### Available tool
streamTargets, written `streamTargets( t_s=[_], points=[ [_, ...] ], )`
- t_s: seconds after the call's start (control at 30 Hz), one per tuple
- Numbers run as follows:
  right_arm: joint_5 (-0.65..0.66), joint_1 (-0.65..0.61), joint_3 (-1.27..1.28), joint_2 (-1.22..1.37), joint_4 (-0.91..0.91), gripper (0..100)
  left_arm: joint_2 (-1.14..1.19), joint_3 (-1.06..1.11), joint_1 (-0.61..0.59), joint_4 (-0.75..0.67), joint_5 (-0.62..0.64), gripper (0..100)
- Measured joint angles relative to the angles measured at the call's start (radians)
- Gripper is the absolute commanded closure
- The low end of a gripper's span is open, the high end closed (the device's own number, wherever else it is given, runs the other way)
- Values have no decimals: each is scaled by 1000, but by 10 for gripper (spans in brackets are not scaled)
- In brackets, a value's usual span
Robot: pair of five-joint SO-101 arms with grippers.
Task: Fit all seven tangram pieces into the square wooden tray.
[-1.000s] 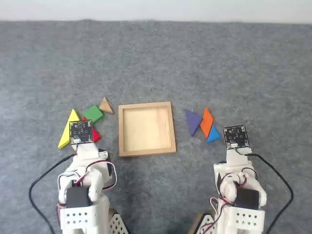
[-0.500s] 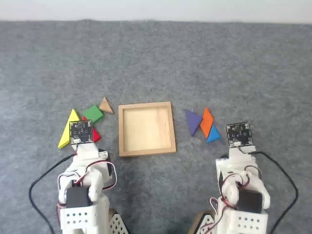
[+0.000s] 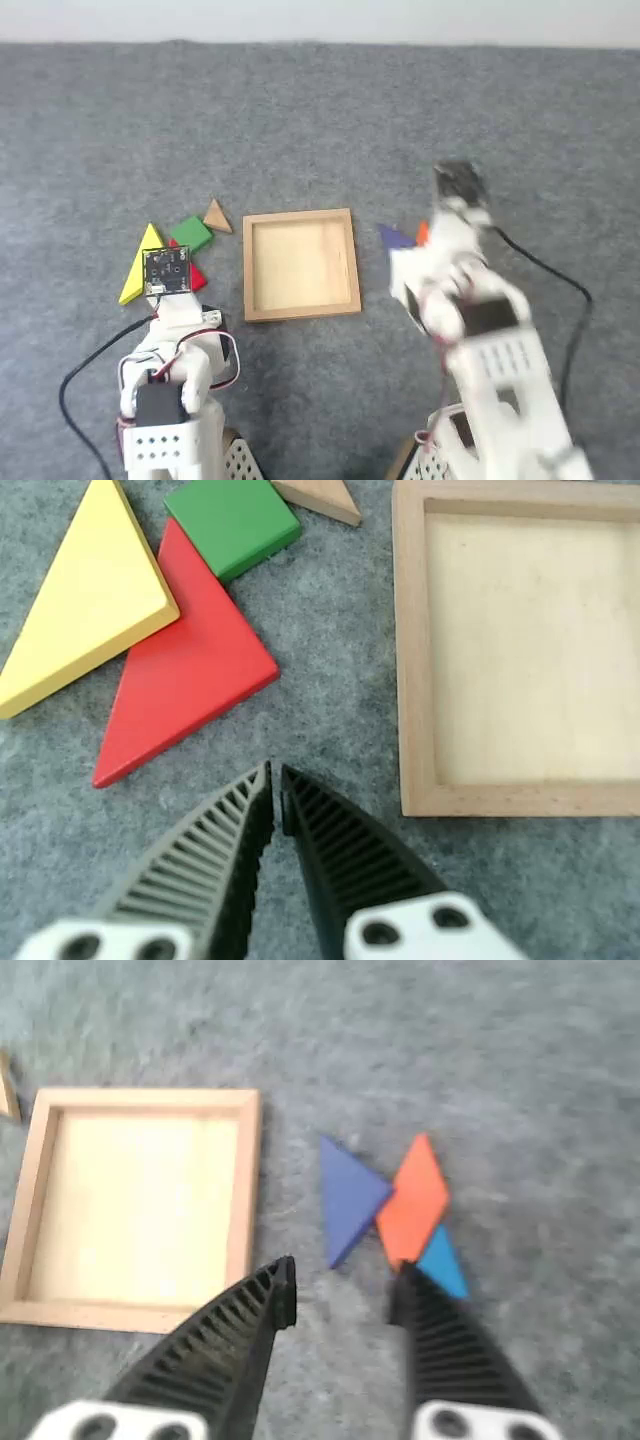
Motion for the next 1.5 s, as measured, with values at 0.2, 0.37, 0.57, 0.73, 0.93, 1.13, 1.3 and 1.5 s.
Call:
streamTargets(
  t_s=[0.2, 0.37, 0.57, 0.73, 0.93, 1.13, 1.3, 1.5],
  points=[
    [69, -98, -282, 557, -21, 779, 0, 0, 0, 0, 0, 986],
    [310, -77, -480, 875, -29, 701, 0, 0, 0, 0, 0, 986],
    [368, -60, -512, 994, -61, 690, 0, 0, 0, 0, 0, 986],
    [374, -57, -512, 997, -68, 690, 0, 0, 0, 0, 0, 986],
    [377, -52, -512, 1068, -97, 690, 0, 0, 0, 0, 0, 986],
    [404, -48, -535, 1111, -104, 691, 0, 0, 0, 0, 0, 986],
    [443, -46, -574, 1148, -104, 693, 0, 0, 0, 0, 0, 986],
    [465, -46, -598, 1175, -104, 693, 0, 0, 0, 0, 0, 986]
  ],
)
